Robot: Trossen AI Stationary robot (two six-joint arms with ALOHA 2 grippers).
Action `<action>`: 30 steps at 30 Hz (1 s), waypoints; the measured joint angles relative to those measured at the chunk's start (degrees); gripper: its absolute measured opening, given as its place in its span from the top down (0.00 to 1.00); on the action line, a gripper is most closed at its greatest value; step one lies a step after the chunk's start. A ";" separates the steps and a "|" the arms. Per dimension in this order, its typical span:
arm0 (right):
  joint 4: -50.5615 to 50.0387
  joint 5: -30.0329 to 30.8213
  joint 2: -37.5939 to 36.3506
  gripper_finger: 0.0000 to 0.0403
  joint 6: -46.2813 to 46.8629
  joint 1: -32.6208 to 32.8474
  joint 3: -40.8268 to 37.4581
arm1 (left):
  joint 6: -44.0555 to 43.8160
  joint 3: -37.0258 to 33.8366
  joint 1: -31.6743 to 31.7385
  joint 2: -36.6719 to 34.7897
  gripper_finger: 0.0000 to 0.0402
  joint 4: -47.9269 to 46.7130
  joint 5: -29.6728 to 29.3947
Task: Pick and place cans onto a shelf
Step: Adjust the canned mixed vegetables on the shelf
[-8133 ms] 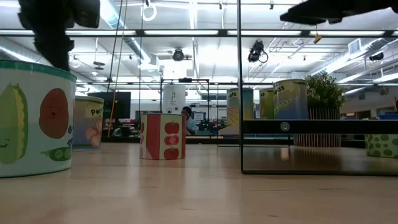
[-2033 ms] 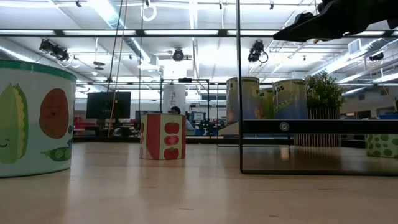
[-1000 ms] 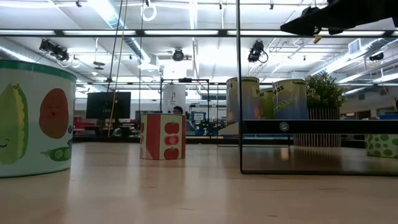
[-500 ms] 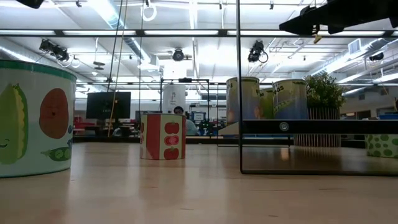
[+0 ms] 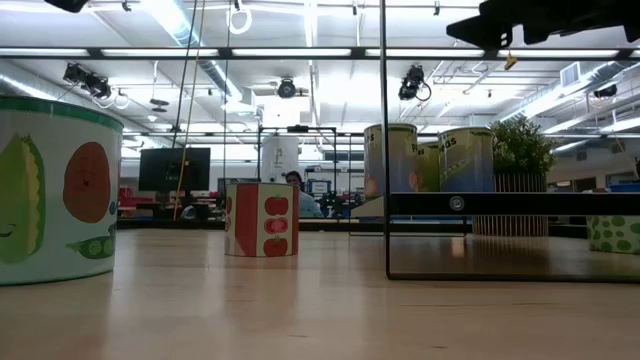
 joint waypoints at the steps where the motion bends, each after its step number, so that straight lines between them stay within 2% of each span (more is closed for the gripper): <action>1: -0.08 0.00 0.02 0.05 -0.08 0.00 0.00 | 0.00 0.00 0.06 0.00 0.02 -0.02 -0.38; 18: 0.62 -2.99 1.13 0.05 -1.66 0.00 -0.02 | -0.90 0.01 1.17 2.05 0.02 -0.03 -3.14; 25: -0.20 -3.99 1.25 0.05 -1.14 0.04 -0.19 | -3.46 0.00 1.83 2.05 0.02 0.84 -6.26; 30: 4.91 -4.26 1.39 0.05 -2.67 0.04 -3.09 | -4.26 0.00 2.40 2.05 0.02 1.47 -8.11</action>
